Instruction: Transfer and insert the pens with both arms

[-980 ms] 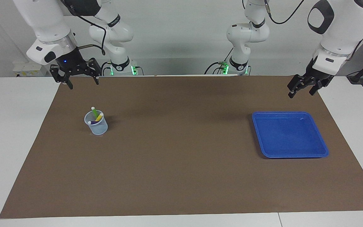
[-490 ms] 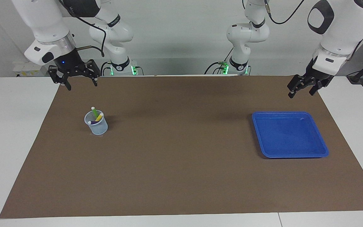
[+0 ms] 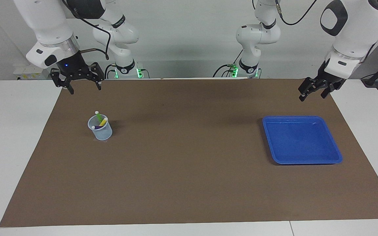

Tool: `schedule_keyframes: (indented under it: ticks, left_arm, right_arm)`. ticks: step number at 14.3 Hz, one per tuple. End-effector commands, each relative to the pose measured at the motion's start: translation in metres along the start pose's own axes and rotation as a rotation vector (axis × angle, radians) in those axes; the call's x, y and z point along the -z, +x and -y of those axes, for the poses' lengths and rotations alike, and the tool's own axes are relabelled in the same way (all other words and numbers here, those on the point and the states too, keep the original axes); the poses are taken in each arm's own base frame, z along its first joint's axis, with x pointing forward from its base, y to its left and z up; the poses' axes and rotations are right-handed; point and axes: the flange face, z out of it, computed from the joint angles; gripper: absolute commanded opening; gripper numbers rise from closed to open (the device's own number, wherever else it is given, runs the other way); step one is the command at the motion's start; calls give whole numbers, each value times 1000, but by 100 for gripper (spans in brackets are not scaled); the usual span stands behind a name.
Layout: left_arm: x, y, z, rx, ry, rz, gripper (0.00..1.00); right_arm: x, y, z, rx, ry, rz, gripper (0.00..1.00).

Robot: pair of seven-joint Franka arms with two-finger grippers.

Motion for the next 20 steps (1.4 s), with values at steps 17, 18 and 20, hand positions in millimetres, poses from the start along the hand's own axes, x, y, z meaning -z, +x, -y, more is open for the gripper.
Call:
schedule_keyframes:
  ticks: [17, 18, 20]
  left_arm:
    - [5, 1, 0, -5, 13, 6, 100]
    - [5, 1, 0, -5, 13, 6, 100]
    - [5, 1, 0, -3, 13, 4, 100]
  right_arm:
    - [5, -5, -17, -53, -16, -33, 100]
    - [4, -5, -25, -65, -13, -37, 100]
    - [3, -6, -27, -69, -13, -34, 100]
